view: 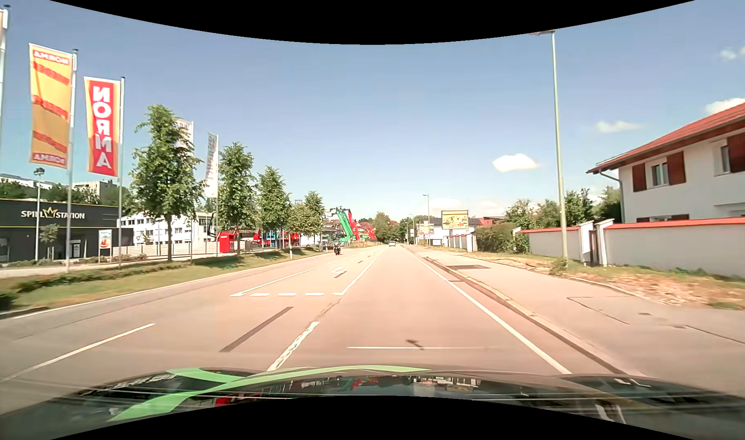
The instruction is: Follow the waypoints while adhering to traffic rules and regulations
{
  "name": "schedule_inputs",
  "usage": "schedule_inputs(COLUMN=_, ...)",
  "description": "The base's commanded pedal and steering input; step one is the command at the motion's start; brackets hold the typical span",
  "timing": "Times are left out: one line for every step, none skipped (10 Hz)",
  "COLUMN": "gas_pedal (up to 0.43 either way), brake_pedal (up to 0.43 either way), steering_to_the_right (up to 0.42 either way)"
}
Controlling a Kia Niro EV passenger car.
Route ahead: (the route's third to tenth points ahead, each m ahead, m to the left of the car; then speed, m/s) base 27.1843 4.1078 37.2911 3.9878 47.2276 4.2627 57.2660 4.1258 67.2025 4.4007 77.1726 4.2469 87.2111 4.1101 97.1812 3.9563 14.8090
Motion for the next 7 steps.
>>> schedule_inputs(gas_pedal=0.177, brake_pedal=0.0, steering_to_the_right=-0.003)
schedule_inputs(gas_pedal=0.177, brake_pedal=0.0, steering_to_the_right=-0.003)
schedule_inputs(gas_pedal=0.177, brake_pedal=0.0, steering_to_the_right=-0.002)
schedule_inputs(gas_pedal=0.177, brake_pedal=0.0, steering_to_the_right=-0.003)
schedule_inputs(gas_pedal=0.177, brake_pedal=0.0, steering_to_the_right=-0.003)
schedule_inputs(gas_pedal=0.189, brake_pedal=0.0, steering_to_the_right=-0.003)
schedule_inputs(gas_pedal=0.189, brake_pedal=0.0, steering_to_the_right=-0.003)
